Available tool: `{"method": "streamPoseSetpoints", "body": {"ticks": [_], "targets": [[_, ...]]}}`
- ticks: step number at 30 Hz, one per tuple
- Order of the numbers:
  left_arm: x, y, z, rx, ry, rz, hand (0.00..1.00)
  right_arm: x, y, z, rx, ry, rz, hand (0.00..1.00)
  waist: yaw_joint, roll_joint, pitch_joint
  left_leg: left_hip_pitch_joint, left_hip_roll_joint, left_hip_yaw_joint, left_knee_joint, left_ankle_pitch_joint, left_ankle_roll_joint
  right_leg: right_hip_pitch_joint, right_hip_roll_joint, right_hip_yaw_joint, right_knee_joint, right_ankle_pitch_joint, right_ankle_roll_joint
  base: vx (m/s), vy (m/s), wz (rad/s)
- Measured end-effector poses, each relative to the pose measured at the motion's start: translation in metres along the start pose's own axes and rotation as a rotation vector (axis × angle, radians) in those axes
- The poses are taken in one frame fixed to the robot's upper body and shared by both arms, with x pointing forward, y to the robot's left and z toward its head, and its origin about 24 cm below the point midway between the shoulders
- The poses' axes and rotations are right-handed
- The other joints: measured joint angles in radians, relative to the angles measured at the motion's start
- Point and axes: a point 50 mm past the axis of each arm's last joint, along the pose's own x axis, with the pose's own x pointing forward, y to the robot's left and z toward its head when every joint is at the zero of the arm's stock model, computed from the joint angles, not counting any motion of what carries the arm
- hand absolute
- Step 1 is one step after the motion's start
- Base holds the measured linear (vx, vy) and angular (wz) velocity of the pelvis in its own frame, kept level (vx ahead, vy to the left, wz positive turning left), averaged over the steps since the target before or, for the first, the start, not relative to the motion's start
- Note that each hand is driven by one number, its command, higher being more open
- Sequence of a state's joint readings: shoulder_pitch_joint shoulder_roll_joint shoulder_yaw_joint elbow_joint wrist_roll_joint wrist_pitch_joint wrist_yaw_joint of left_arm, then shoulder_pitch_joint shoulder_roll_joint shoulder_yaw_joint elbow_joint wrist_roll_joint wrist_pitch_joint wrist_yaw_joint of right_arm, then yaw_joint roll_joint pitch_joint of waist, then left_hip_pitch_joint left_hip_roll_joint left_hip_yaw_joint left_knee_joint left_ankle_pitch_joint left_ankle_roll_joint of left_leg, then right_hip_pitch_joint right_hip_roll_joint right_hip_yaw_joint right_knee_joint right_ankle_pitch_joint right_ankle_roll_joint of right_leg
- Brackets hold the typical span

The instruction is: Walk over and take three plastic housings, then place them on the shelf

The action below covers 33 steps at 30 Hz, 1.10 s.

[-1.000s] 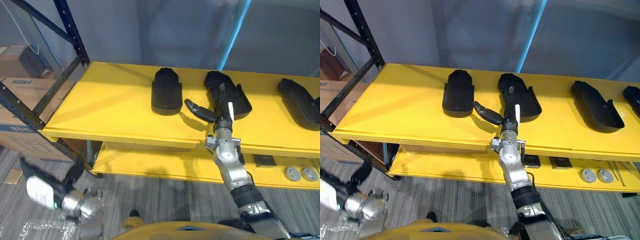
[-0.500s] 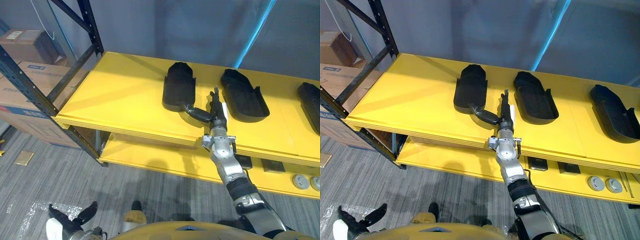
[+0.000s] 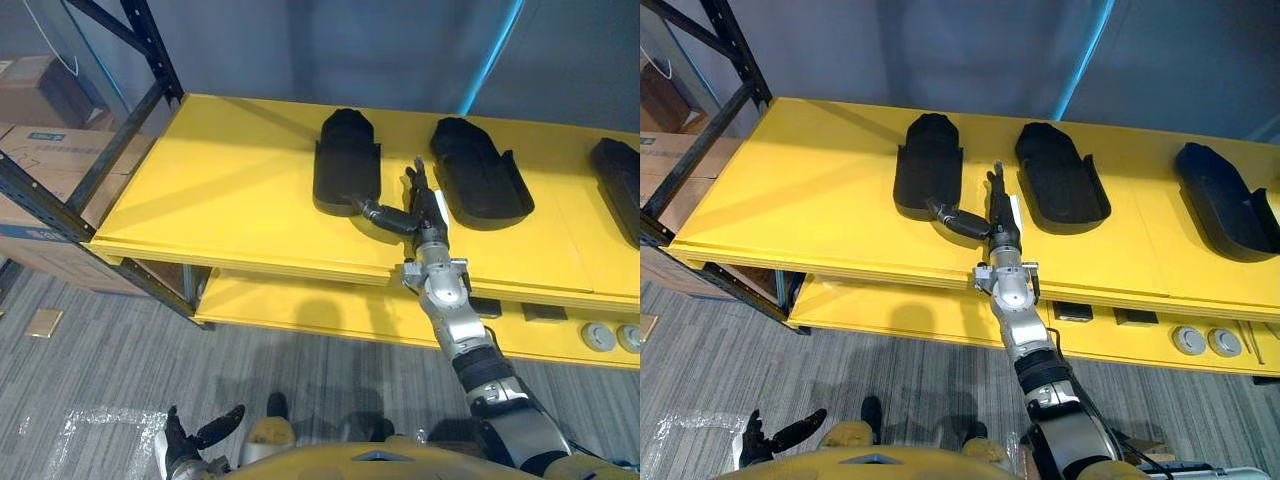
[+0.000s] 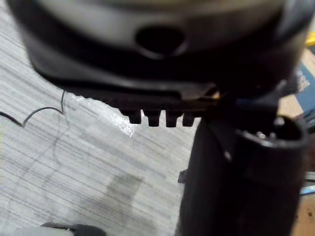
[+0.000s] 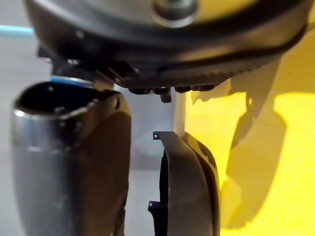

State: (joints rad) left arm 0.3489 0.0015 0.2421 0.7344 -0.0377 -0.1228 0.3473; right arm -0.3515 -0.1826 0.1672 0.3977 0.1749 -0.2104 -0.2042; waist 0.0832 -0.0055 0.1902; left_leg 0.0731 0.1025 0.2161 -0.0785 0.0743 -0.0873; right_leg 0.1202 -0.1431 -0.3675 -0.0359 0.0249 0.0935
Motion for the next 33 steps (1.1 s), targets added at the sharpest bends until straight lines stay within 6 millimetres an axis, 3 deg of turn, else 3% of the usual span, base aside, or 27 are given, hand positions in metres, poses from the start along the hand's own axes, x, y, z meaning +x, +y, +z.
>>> {"method": "streamPoseSetpoints", "body": {"ticks": [14, 24, 33], "targets": [[0.004, 0.0, -0.023, -0.237, 0.212, -0.174, 1.0, -0.009, 0.023, 0.003, 0.028, 0.0, 0.197, 1.0, -0.018, 0.004, 0.002, 0.021, 0.01, 0.045, 0.003, -0.008, -0.007, -0.013, 0.006, 0.047, 0.013, -0.001, -0.001, 0.0, 0.001, -0.1], [0.005, 0.001, -0.028, -0.27, 0.256, -0.196, 1.0, -0.017, 0.039, 0.016, 0.048, -0.048, 0.325, 1.0, -0.037, 0.004, 0.002, 0.025, 0.012, 0.06, 0.005, -0.011, -0.009, -0.018, 0.007, 0.061, 0.015, -0.001, -0.001, 0.0, 0.003, -0.03], [0.007, -0.001, -0.026, -0.264, 0.26, -0.205, 1.0, -0.018, 0.041, 0.017, 0.045, -0.041, 0.333, 1.0, -0.038, 0.006, 0.003, 0.026, 0.012, 0.065, 0.007, -0.014, -0.009, -0.019, 0.007, 0.066, 0.015, 0.0, -0.001, 0.0, 0.002, -0.01]]}}
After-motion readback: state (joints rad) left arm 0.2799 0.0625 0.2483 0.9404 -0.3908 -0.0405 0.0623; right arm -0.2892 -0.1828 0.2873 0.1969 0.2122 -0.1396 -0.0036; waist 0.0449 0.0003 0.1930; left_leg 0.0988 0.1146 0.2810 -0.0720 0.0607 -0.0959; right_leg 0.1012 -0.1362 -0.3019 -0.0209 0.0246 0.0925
